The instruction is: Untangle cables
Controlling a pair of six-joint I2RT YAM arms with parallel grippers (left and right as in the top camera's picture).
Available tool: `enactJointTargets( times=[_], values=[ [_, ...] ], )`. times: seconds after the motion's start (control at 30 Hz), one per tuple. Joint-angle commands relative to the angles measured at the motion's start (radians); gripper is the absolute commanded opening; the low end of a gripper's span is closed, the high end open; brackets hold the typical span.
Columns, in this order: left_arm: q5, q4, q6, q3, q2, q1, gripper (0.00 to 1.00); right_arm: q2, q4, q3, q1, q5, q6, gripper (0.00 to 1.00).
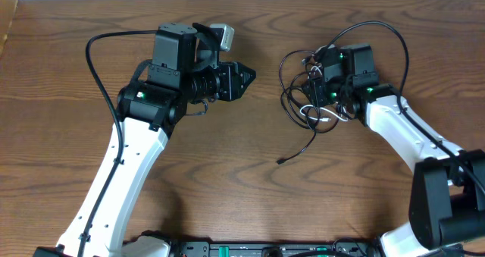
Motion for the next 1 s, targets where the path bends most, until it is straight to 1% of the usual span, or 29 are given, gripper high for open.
enactJointTargets(
  times=[0.0,0.07,0.1,0.13,0.17,0.2,0.3,0.37,0.43,0.63,0.67,0.73,0.83,0.97],
  values=[
    [0.014,-0.004,0.018,-0.006,0.008,-0.002,0.43,0.051,-0.006,0.001,0.001,0.013,-0.027,0.48],
    [0.013,-0.003,0.018,-0.006,0.008,-0.002,0.43,0.069,-0.007,0.001,0.001,0.010,-0.027,0.46],
    [0.013,-0.003,0.021,-0.006,0.008,-0.002,0.43,0.071,-0.009,0.001,0.001,0.010,-0.027,0.42],
    [0.013,-0.003,0.021,-0.006,0.008,-0.002,0.43,0.072,-0.012,0.001,0.002,0.010,-0.026,0.29],
    [0.013,-0.004,0.021,-0.006,0.008,-0.002,0.43,0.072,-0.014,0.001,0.002,0.011,-0.026,0.10],
    [0.013,-0.004,0.021,-0.006,0.008,-0.002,0.43,0.072,-0.016,0.001,0.001,0.009,-0.026,0.01],
    [0.013,-0.005,0.021,-0.006,0.008,-0.001,0.43,0.061,-0.020,0.002,0.001,-0.029,0.005,0.01],
    [0.013,-0.006,0.021,-0.006,0.008,-0.002,0.43,0.037,-0.014,0.003,0.000,-0.113,0.008,0.01],
    [0.014,-0.013,0.021,-0.006,0.008,-0.002,0.43,0.005,-0.013,0.013,0.000,-0.156,0.014,0.01],
    [0.018,-0.048,0.021,-0.007,0.008,-0.002,0.43,-0.148,-0.031,0.097,-0.002,-0.158,0.102,0.01],
    [0.031,-0.052,0.022,-0.007,0.008,-0.002,0.43,-0.196,-0.064,0.153,-0.003,-0.157,0.125,0.01],
    [0.084,-0.050,0.048,-0.007,0.010,-0.002,0.44,-0.237,-0.125,0.235,-0.011,-0.150,0.154,0.01],
    [0.130,-0.050,0.056,-0.007,0.014,-0.002,0.43,-0.274,-0.225,0.359,-0.021,-0.140,0.177,0.01],
    [0.152,-0.040,0.064,-0.008,0.026,-0.010,0.44,-0.289,-0.388,0.530,-0.023,-0.123,0.183,0.01]
  ],
)
